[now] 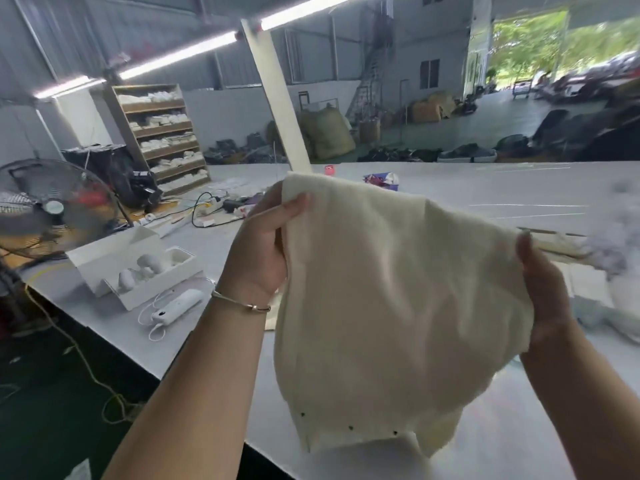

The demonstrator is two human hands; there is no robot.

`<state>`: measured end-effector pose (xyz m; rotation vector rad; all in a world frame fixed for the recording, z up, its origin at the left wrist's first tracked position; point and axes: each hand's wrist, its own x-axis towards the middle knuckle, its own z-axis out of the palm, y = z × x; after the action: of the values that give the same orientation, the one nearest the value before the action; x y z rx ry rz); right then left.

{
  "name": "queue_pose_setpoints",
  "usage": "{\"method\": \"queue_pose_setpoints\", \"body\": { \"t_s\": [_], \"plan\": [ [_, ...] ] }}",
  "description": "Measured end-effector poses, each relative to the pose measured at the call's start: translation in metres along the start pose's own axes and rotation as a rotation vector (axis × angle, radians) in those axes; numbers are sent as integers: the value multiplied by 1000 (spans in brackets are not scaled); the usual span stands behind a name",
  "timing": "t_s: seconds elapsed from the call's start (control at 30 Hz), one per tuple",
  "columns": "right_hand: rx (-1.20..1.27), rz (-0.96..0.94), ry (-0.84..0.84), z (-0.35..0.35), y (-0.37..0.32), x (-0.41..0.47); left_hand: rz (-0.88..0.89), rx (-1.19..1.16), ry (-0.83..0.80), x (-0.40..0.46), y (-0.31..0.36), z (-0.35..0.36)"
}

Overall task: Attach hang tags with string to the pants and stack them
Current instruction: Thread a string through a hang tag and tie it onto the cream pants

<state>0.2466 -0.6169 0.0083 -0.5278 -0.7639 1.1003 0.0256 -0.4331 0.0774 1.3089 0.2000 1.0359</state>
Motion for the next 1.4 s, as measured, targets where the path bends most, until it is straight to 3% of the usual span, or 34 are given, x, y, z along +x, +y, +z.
{"method": "queue_pose_setpoints", "body": {
  "t_s": [0.03,0.1,0.17,0.27,0.4,0.43,0.47,0.53,0.6,0.67,0.8,0.93,1.0,1.23,1.4],
  "plan": [
    [-56,73,80,-4,-12,-14,-10,40,11,-9,-3,13],
    [-293,-96,331,-9,-35,-42,1,124,34,-26,-12,30],
    [-391,-223,409,-12,-56,-65,53,279,67,-42,-19,41],
    [-490,-282,415,-7,-78,-91,69,448,115,-56,-23,58],
    [-529,-288,374,0,-98,-108,237,1181,364,-50,-24,82],
    [-555,-276,362,1,-100,-109,301,1244,359,-50,-20,92],
    [-579,-256,351,1,-101,-110,334,1239,267,-50,-16,103],
    [-611,-206,327,1,-99,-111,290,1229,-90,-49,-14,130],
    [-637,-162,308,-1,-96,-113,119,1312,-464,-49,-21,157],
    [-653,-130,294,-4,-96,-114,-93,1369,-689,-49,-33,178],
    [-722,-128,381,-13,-98,-116,-432,1083,-775,-42,-57,189],
    [-1275,-350,779,-29,-102,-126,-684,768,-577,-42,-71,204],
    [-1312,-471,910,-31,-108,-141,-732,515,-486,-40,-73,221],
    [-1246,-527,869,-26,-119,-170,-553,-81,-500,-42,-37,299],
    [-1407,-652,789,-13,-129,-163,-343,-332,-399,-28,-14,272]
  ]
}}
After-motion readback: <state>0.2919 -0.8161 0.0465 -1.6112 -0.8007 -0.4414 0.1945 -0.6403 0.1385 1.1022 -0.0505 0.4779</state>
